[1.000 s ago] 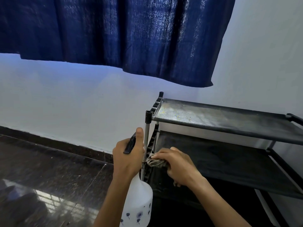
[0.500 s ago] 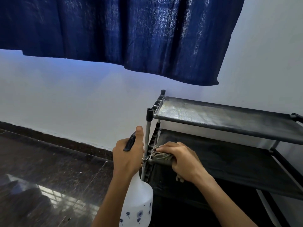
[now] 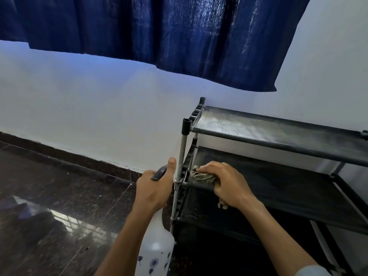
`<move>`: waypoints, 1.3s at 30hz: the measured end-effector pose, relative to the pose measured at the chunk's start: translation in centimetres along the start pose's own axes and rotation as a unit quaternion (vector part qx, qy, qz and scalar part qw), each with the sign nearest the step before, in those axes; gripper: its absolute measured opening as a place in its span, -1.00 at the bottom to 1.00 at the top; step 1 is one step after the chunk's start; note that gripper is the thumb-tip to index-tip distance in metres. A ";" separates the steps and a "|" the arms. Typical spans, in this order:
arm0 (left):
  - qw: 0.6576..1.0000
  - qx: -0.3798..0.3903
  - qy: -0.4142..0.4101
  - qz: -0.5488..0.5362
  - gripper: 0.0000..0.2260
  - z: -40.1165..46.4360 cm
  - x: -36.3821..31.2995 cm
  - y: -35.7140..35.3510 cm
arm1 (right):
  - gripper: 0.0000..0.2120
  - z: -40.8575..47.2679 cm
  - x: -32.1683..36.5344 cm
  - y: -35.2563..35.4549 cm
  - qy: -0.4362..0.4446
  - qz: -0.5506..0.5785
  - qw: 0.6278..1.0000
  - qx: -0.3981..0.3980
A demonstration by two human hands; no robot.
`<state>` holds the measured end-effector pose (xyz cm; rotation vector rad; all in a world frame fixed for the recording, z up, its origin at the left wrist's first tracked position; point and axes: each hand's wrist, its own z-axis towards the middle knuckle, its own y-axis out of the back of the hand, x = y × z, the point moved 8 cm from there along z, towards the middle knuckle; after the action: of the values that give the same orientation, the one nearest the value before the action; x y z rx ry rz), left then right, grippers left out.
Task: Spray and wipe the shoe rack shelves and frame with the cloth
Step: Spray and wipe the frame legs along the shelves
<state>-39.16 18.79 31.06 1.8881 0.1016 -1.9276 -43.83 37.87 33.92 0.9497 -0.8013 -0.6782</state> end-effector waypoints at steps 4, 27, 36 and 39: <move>0.999 -0.026 0.007 0.036 -0.24 -0.4 0.4 0.4 | -0.38 -0.2 0.2 0.0 0.014 0.000 1.000 -0.018; 0.996 -0.018 -0.059 -0.057 -0.30 0.1 -0.5 1.4 | -0.43 2.4 5.8 6.6 0.107 0.031 0.922 -0.372; 0.995 -0.004 -0.045 -0.093 -0.19 -0.2 -1.4 1.6 | -0.62 2.0 6.2 1.3 0.214 -0.142 0.927 -0.275; 0.995 -0.010 -0.043 -0.086 -0.16 0.0 -1.2 1.9 | -0.53 0.9 5.2 -2.7 0.215 -0.162 0.947 -0.174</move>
<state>-38.54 17.40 32.67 1.8337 0.2651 -2.1100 -42.15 32.17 33.29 0.8673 -0.1287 -0.8261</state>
